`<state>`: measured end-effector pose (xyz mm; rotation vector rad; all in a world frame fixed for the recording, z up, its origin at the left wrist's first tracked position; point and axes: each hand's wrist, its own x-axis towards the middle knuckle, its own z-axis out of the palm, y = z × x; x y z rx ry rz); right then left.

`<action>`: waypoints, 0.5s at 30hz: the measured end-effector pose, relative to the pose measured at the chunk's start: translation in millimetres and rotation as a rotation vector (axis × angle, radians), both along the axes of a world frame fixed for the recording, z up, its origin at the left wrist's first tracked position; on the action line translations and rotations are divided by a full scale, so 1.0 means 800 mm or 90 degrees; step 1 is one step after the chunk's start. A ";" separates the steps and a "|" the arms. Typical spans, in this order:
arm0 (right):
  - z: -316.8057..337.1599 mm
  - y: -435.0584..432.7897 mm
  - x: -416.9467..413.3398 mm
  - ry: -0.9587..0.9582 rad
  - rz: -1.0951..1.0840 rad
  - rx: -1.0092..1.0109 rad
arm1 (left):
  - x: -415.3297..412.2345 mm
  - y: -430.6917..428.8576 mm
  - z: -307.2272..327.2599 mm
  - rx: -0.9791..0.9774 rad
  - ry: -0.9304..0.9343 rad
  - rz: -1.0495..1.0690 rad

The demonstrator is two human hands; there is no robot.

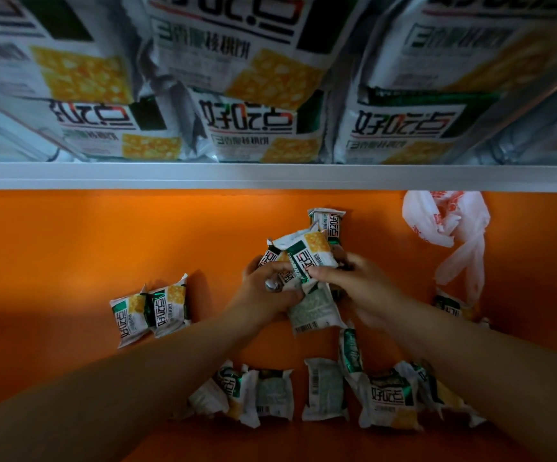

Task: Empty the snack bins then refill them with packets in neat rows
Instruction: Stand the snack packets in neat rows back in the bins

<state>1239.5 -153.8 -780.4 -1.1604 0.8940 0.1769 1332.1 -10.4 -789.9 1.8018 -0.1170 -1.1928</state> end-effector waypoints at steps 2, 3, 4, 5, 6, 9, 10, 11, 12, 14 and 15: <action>0.011 0.000 0.001 0.004 -0.021 0.004 | 0.001 -0.006 0.011 -0.009 0.002 0.013; 0.017 0.000 0.002 0.000 -0.031 0.004 | 0.001 -0.008 0.018 -0.014 0.000 0.019; 0.023 -0.001 0.002 -0.007 -0.043 0.003 | 0.001 -0.011 0.027 -0.022 0.001 0.027; 0.030 -0.001 0.002 -0.013 -0.054 0.001 | 0.002 -0.013 0.034 -0.030 0.003 0.035; 0.037 -0.001 0.000 -0.018 -0.068 -0.003 | 0.001 -0.014 0.042 -0.037 0.007 0.040; 0.062 0.003 -0.008 -0.039 -0.103 -0.022 | -0.004 -0.016 0.069 -0.054 0.004 0.035; 0.071 0.006 -0.012 -0.048 -0.113 -0.030 | -0.007 -0.015 0.078 -0.062 0.004 0.034; 0.080 0.009 -0.018 -0.056 -0.121 -0.039 | -0.011 -0.013 0.087 -0.069 0.003 0.030; 0.090 0.013 -0.024 -0.063 -0.126 -0.048 | -0.014 -0.011 0.096 -0.072 -0.001 0.023; 0.113 0.022 -0.038 -0.080 -0.139 -0.059 | -0.023 -0.003 0.116 -0.077 -0.007 0.002; 0.125 0.027 -0.046 -0.092 -0.145 -0.062 | -0.028 0.000 0.128 -0.087 0.001 -0.006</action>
